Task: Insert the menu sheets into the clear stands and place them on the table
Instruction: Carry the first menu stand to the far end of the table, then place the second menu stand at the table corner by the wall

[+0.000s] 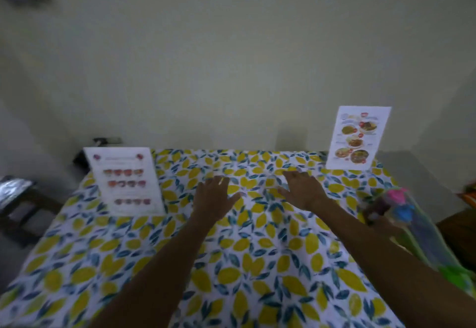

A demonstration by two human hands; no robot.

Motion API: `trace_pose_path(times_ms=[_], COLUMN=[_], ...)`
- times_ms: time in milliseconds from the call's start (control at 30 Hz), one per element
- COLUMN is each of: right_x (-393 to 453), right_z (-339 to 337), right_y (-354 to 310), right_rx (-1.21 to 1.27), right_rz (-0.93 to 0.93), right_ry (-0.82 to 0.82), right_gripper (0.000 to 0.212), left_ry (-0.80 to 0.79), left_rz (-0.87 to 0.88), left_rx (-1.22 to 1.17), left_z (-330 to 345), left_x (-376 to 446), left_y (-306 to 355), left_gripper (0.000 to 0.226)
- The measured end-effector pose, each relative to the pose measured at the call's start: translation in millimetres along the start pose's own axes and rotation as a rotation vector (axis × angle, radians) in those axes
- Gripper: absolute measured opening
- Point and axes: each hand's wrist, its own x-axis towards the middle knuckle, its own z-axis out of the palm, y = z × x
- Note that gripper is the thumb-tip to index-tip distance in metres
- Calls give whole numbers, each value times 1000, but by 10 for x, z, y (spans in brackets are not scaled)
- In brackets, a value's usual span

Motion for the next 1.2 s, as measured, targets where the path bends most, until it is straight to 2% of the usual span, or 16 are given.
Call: trace_pose_path(times_ms=[233,300,467,733,833,933,1033,1067,1167,1200], right_x=[93,156,450,1255,1562,1796,1972,2000,2016,2033], right_z=[328,382,554,847,969,1117,1274,1287,1219,1192], right_y=[-1345,-1650,-2248,-2984,-3202,-3353,-3433,-3464,-3552,-3568], right_rx=[-16,-13,-48,15,127,350,547,567,580,589], right_rz=[-163,-197,-274,-263,-207,-188,-180,-167,-143,-134], right_ry=[-82,-90,-102,-177,-207,-246,-260,-252,-201,-187], right_gripper=[72,71,71,75,75,74,59,50,20,17], left_ry=[-48,-24,-88,-162,-170,-153,-151,-147,-157,-144], left_rz=[-233,-294,-400,-546,-631,-719,-720,-698,-677,-666], left_rx=[34,6,12,-59,-134,-247,-453,-530,-588,-596], left_z=[-135,-167,-152,71,166,302,451,481,350,320], left_x=[-918,-1052,-1196,-882,-613,-321,-74,-8,169,225], left_y=[-1216,-1501,-2118,-3083,-3460,-3810,-4129,-4201,-4209,-4216], left_gripper=[71,71,73,77,80,82,93,91,61,54])
